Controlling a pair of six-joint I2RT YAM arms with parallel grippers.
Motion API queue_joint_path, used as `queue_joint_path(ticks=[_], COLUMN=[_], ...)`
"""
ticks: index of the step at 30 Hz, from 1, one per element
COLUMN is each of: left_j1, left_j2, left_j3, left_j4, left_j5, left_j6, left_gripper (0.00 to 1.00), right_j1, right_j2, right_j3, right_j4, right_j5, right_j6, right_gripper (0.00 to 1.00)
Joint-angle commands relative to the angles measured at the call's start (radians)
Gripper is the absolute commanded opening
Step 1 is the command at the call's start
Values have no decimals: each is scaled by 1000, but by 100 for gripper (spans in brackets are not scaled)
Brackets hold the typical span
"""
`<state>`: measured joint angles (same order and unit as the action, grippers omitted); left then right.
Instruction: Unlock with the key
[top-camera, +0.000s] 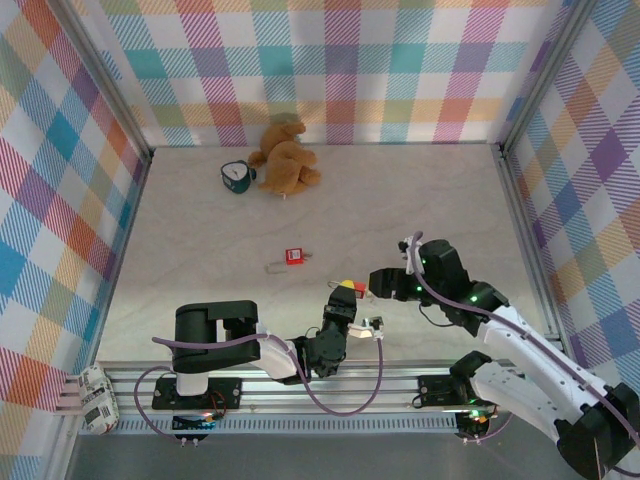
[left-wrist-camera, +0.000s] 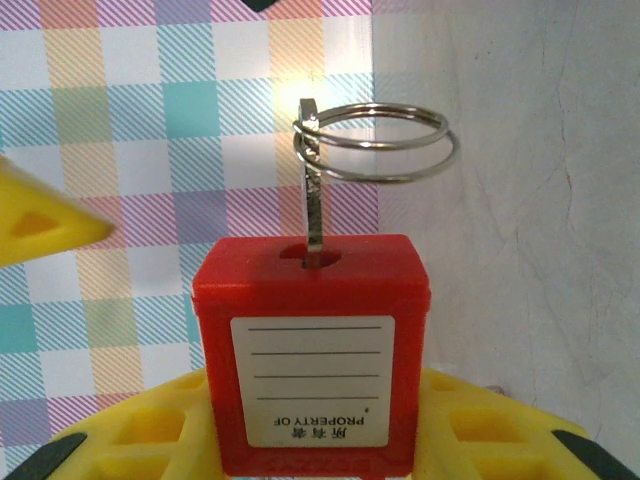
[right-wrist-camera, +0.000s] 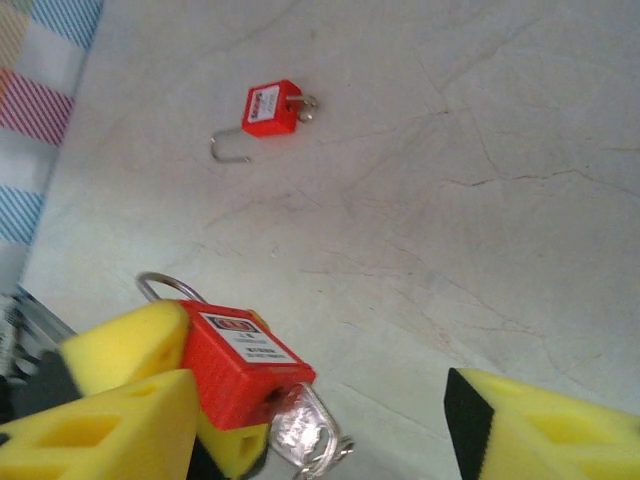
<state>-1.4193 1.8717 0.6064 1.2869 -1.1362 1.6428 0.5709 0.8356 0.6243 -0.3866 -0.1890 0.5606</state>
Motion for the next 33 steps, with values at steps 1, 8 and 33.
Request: queue_joint_path(ticks=[1, 8, 33], left_j1=[21, 67, 69], left_j2=[-24, -29, 49], left_j3=[21, 71, 206], left_j4=[66, 66, 71], left_j5=[15, 67, 118], left_j6=[-17, 6, 20], left_gripper=[0, 0, 0], right_j1=[-44, -196, -250], right_j2=[-40, -142, -82], right_j3=[-14, -165, -264], right_j4=[21, 268, 497], right_j5=[-74, -331, -535], right_j6=[113, 379, 559], right_gripper=[72, 78, 66])
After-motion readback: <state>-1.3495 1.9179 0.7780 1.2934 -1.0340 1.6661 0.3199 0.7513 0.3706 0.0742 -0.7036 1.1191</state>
